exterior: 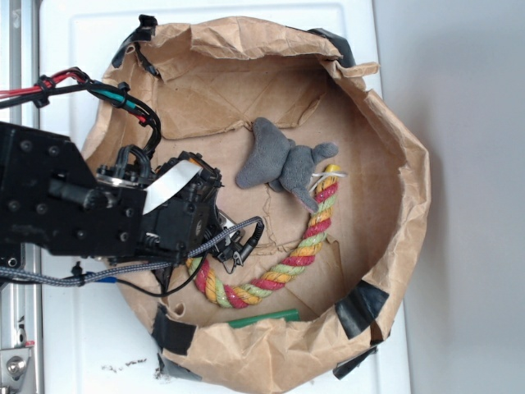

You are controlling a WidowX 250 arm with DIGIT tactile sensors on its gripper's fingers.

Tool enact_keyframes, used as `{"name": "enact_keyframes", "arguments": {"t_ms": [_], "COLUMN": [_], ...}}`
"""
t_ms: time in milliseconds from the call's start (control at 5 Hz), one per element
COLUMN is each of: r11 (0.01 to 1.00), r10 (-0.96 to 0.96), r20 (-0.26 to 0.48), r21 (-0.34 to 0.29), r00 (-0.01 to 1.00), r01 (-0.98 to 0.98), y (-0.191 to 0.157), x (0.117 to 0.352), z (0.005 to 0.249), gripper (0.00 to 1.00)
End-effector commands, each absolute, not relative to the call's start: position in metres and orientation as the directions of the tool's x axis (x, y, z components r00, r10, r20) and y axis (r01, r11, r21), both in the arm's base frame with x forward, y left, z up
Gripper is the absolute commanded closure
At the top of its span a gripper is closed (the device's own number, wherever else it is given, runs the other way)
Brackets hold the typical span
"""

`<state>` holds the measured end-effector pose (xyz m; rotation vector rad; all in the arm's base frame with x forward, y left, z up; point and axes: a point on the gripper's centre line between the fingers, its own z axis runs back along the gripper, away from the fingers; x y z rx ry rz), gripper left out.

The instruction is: Grab the multicolored rope.

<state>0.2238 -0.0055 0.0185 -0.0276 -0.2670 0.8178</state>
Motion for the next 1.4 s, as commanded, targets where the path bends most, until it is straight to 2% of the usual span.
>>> {"name": "enact_keyframes", "arguments": {"t_ms": [0,200,400,600,800,1000,1200], "r11": [0.682,0.749,0.758,0.738,0.739,0.746,0.771], "r10": [0.728,0.661,0.646,0.666,0.659,0.656,0.599], "r20": [0.225,0.199,0.219,0.191,0.166,0.195,0.139], "r21": [-0.143,-0.237,-0.305,-0.308,-0.326,-0.31,-0.369], "r00": [0.648,0.723,0.731,0.721,0.733,0.729,0.789], "r01": [-0.717,-0.619,-0.577,-0.6,-0.59,-0.589,-0.52], "y": [-0.004,-0.012,-0.012,-0.01,-0.001,0.004,0.013], "x": [0.228,0.227,0.229,0.229,0.227,0.225,0.229], "z": [0.027,0.064,0.115,0.16,0.176,0.199,0.238], "gripper": [1.0,1.0,1.0,1.0,1.0,1.0,1.0]}}
